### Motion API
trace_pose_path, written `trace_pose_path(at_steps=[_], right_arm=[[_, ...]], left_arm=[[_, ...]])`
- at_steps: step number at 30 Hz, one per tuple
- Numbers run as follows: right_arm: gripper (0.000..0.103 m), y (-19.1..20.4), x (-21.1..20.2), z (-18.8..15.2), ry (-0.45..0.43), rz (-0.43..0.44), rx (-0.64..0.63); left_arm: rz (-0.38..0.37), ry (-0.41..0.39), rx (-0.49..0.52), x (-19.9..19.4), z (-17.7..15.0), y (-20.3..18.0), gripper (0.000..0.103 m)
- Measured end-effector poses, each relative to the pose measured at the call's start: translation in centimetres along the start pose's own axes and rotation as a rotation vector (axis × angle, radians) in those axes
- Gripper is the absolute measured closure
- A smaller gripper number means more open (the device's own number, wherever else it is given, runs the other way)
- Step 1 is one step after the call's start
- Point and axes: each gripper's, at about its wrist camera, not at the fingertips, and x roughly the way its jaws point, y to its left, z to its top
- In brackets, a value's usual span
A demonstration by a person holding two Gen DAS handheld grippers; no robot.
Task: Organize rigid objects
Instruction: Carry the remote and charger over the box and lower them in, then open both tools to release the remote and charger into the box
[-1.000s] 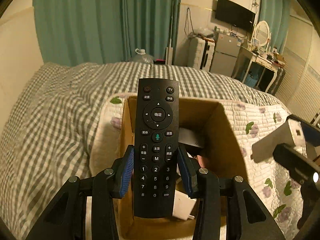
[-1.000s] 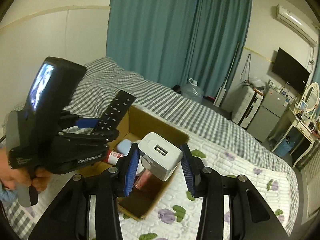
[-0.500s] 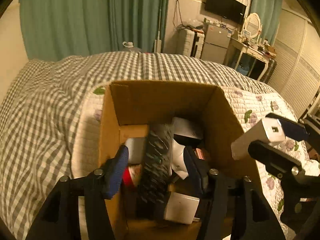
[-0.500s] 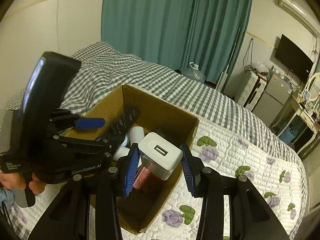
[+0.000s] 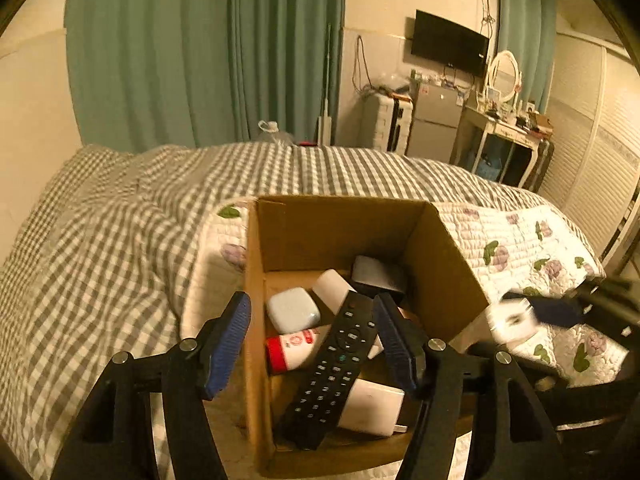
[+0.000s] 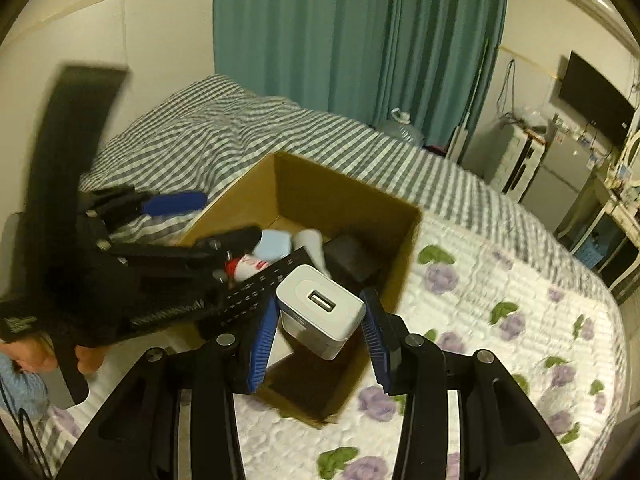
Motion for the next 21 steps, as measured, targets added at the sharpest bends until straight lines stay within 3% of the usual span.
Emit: trace_pose_path(at_steps=[6, 9, 11, 12, 21], right_arm=[[0.061, 0.5, 3.5, -0.4, 0.057, 0.023, 0.04], [0.058, 0.0, 4.6, 0.1, 0.049, -0.019, 0.083], [0.023, -0.8, 4.5, 0.5, 0.004, -0.083, 0.126], [0.02, -1.1, 4.3, 0.6, -0.022, -0.092, 0.144], [0.019, -2.4, 1.3, -0.1, -0.118, -0.163, 0.164]], left_arm=[[0.019, 0.004, -0.019, 0.3, -0.3, 1.1, 0.036], [0.021, 0.005, -0.037, 0.4, -0.4, 1.9, 0.036], [0.017, 0.004, -0.045, 0.4, -0.4, 2.1, 0.036], [0.008, -0.007, -0.063, 0.2, -0.3, 2.4, 0.036], [0.019, -0.063, -0.006, -1.4, -0.1, 0.9, 0.034]])
